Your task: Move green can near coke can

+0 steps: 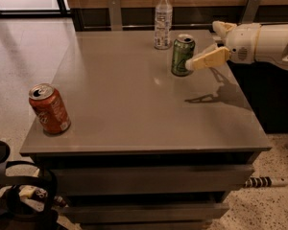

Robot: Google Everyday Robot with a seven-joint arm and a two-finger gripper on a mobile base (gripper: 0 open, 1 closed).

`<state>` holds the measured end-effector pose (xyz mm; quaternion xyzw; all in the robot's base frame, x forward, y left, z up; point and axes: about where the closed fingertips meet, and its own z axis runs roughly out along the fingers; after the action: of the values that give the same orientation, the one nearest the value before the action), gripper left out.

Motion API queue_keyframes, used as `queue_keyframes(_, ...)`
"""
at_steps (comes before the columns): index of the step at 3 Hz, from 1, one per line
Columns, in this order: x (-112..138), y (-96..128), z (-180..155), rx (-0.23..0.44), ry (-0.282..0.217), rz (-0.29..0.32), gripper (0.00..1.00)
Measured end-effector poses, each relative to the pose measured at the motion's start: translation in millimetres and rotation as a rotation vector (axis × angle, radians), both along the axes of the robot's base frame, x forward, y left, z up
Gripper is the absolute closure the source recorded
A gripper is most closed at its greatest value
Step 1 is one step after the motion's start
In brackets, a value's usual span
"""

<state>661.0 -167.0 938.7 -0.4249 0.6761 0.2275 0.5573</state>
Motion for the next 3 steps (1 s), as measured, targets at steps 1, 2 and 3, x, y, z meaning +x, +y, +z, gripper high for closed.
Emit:
queue_keyframes(1, 19.8, 13.0, -13.0, 0.078, -0.005, 0.009, 0.0)
queue_keyframes(2, 41.2, 13.0, -26.3, 0.178, -0.019, 0.004, 0.0)
queue_keyframes(3, 51.9, 12.2, -32.0, 0.226, -0.026, -0.001, 0.0)
